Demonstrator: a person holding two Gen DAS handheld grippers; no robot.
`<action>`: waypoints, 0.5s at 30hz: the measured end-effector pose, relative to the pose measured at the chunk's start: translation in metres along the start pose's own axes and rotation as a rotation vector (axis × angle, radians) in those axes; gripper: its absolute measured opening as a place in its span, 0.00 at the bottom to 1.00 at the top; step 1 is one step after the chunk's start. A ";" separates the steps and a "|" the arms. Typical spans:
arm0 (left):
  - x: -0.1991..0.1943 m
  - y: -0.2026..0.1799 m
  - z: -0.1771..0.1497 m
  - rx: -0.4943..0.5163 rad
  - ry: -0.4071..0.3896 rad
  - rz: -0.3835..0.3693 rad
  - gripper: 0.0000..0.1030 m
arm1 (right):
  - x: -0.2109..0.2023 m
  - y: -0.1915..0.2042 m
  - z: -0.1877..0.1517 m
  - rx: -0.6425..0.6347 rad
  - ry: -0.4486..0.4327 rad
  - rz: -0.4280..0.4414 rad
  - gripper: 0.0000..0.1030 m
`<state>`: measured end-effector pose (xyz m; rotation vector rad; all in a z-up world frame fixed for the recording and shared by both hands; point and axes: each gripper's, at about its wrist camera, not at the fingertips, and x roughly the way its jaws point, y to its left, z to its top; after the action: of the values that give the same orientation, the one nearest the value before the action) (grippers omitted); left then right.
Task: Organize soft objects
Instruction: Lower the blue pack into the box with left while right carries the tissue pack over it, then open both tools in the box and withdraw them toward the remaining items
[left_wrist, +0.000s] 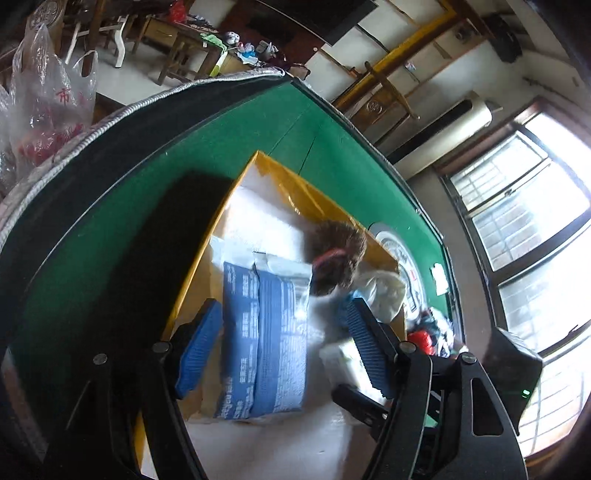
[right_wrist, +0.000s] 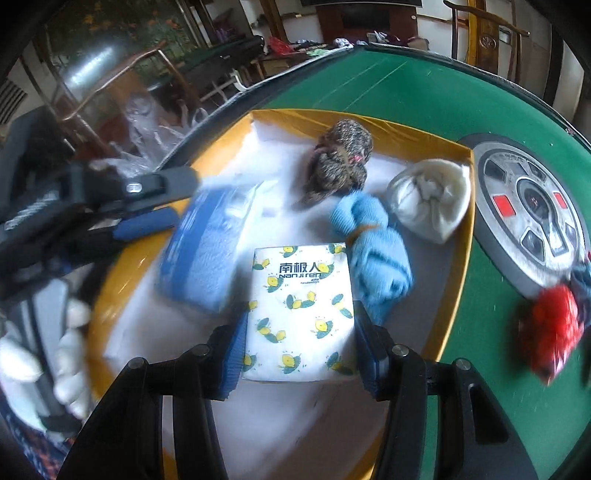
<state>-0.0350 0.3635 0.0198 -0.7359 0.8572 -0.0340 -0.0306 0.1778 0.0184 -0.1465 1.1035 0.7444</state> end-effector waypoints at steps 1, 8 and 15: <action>-0.003 -0.001 0.001 -0.002 -0.008 -0.004 0.68 | 0.001 -0.002 0.003 0.009 -0.001 0.008 0.49; -0.030 -0.008 -0.013 0.021 -0.017 -0.030 0.70 | -0.036 -0.027 -0.004 0.090 -0.103 0.129 0.67; -0.014 -0.026 -0.030 0.071 0.073 0.044 0.70 | -0.082 -0.073 -0.043 0.130 -0.239 0.058 0.67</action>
<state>-0.0583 0.3310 0.0322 -0.6524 0.9365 -0.0521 -0.0380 0.0650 0.0498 0.0838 0.9279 0.7190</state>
